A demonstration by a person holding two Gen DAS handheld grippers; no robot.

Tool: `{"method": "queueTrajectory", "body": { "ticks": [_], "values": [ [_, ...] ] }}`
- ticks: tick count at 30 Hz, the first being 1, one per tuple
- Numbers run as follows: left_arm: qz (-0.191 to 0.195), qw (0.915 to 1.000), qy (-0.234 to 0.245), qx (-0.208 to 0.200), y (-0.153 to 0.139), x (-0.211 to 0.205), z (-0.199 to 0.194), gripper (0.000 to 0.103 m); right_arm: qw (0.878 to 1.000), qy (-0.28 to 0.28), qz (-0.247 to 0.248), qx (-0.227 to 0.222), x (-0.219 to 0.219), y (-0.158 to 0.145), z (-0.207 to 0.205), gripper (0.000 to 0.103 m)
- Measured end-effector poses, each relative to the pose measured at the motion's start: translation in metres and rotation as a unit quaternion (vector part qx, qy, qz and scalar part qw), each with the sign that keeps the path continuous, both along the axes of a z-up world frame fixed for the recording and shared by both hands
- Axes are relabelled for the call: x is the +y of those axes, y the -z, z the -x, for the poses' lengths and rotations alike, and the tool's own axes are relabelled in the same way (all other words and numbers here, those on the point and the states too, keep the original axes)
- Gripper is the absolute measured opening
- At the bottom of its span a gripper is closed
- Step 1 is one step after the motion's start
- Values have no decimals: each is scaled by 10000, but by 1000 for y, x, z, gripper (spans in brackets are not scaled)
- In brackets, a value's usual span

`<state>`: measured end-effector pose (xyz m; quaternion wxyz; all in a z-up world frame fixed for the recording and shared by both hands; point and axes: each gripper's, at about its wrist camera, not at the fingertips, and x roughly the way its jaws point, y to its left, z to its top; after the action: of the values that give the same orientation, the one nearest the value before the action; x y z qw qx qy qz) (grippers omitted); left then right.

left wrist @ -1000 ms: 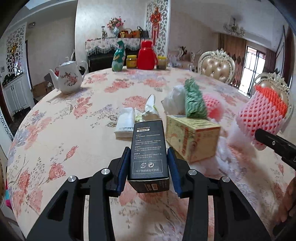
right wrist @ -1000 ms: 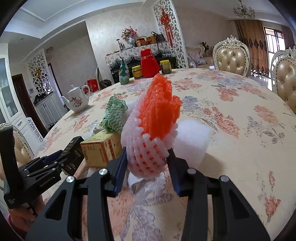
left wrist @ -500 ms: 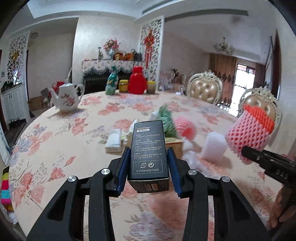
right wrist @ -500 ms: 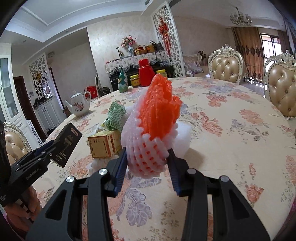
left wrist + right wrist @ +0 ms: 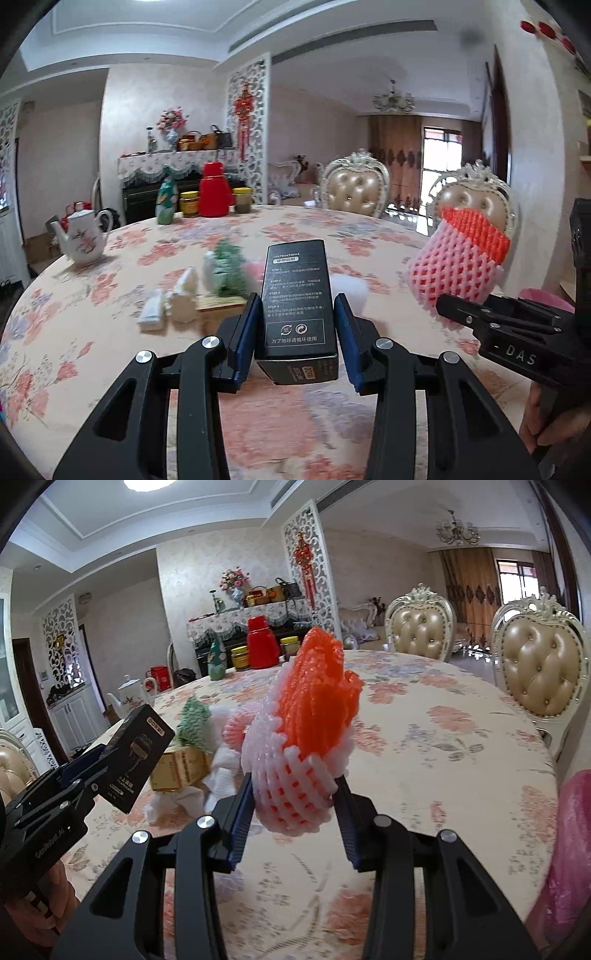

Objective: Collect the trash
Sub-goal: 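Grasp the pink-orange foam fruit net with the right tool while left holds black box, then carry both items to the pink bin and open both tools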

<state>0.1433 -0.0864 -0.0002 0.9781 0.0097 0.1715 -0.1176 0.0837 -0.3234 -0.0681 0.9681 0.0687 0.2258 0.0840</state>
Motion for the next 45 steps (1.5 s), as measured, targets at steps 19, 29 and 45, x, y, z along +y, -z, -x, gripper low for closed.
{"method": "queueTrajectory", "body": {
  "ticks": [19,29,45],
  "values": [
    [-104,9899,1414,8,9,-132,-12,39,9874,1564,179,-134,-124,9,47,41],
    [-109,9715,2368,35,12,-228,-13,39,9679,2499,253,-96,-194,18,86,41],
    [-120,9246,3773,513,34,-387,-6,40,9348,3507,380,405,-311,46,126,43]
  ]
}}
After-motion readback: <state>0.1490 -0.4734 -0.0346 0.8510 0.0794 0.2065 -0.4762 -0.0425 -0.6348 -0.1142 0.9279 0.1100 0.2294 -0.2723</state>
